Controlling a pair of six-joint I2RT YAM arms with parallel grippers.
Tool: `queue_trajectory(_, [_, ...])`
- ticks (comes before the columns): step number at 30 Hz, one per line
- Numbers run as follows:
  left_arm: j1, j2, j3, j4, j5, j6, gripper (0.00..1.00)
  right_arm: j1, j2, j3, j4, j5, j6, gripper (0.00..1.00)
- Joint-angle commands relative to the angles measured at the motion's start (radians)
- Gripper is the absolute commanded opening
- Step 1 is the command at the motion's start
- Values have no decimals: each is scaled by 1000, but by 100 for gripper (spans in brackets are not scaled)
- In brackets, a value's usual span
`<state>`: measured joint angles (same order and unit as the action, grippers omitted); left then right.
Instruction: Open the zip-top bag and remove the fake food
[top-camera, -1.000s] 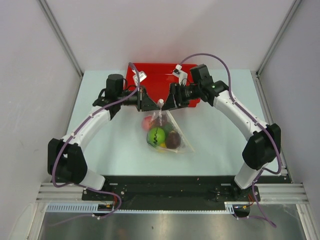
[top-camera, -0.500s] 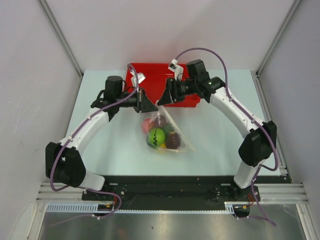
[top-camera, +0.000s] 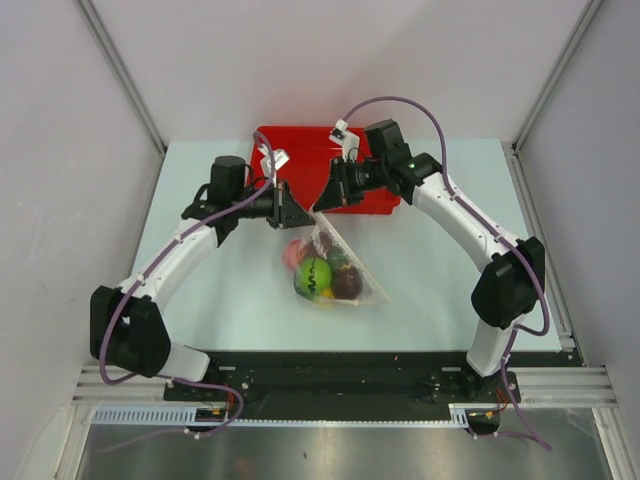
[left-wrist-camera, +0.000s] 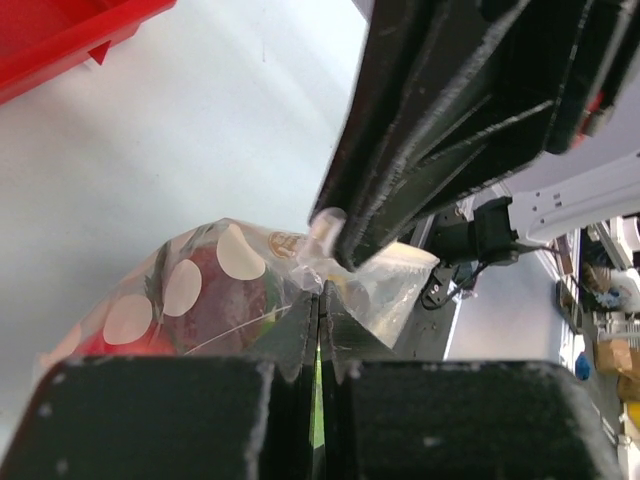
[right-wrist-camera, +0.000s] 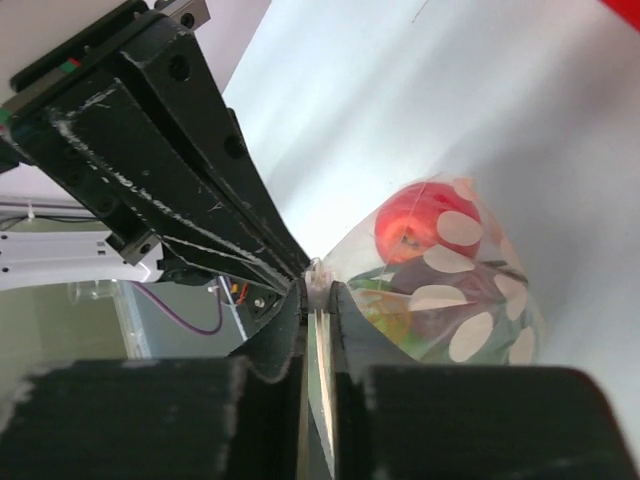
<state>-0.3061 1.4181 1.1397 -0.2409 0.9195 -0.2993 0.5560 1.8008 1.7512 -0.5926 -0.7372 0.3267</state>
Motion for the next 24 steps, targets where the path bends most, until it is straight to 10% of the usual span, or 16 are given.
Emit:
queue_trajectory(1, [4, -41, -21, 81, -59, -98, 0, 10, -8, 34, 17, 8, -11, 0])
queue_trajectory(24, [59, -123, -113, 256, -142, -253, 0, 9, -171, -139, -13, 18, -38, 0])
